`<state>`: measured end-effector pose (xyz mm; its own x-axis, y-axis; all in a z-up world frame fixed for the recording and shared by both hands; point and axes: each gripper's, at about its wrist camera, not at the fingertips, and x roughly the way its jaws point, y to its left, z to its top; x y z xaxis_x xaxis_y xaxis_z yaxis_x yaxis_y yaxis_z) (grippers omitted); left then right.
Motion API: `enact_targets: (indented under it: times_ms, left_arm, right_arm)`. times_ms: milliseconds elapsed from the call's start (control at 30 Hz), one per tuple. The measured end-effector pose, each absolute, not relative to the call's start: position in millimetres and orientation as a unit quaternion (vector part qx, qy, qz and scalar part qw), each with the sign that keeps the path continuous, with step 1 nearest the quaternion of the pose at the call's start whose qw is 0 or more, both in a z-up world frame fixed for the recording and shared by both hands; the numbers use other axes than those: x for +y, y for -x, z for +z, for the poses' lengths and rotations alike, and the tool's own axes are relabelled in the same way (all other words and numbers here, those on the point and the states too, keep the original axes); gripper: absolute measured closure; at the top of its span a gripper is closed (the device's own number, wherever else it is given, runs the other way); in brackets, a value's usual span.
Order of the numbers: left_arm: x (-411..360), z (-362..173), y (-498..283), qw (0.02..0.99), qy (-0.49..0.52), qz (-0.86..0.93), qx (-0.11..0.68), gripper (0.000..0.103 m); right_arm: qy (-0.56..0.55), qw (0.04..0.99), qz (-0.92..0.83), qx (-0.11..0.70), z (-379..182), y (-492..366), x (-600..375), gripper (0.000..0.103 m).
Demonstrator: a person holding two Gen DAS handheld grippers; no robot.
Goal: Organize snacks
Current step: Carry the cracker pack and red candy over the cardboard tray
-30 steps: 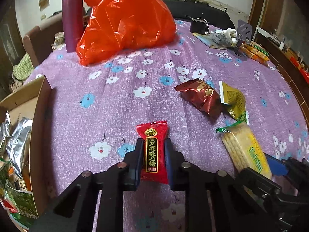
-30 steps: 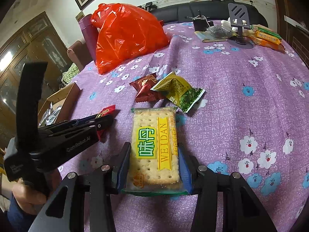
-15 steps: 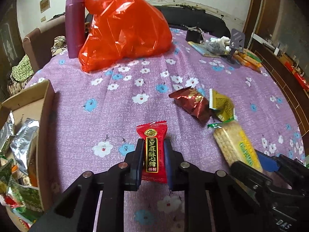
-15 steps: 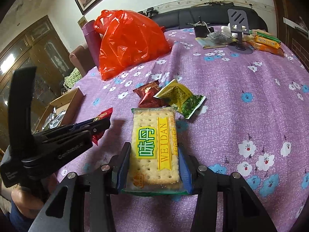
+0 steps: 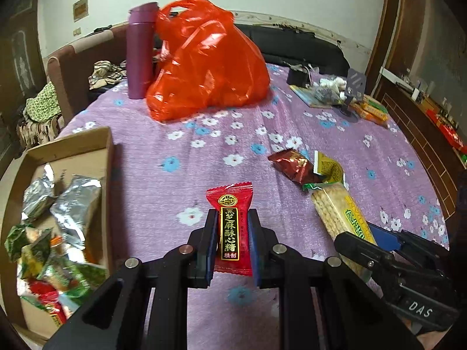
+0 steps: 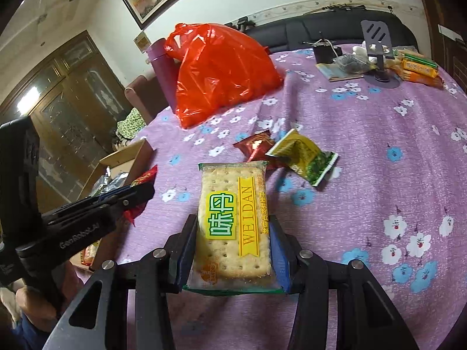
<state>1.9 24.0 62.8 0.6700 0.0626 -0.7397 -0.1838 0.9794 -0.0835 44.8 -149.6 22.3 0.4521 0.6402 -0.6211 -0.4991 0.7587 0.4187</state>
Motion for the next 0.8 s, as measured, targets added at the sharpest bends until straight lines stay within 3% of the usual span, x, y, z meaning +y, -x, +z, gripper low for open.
enact_targets:
  times_ms: [300, 800]
  left_arm:
    - [70.1, 79.3, 31.8, 0.916, 0.095, 0.101, 0.375, 0.084]
    - [186.7, 89.2, 89.1, 0.904, 0.133, 0.207, 0.348, 0.084]
  right_arm:
    - [-0.097, 0.816, 0.393, 0.413, 38.7, -21.9, -114.6, 0.052]
    - [-0.019, 0.758, 0.500, 0.419, 56.3, 35.1, 7.4, 0.052]
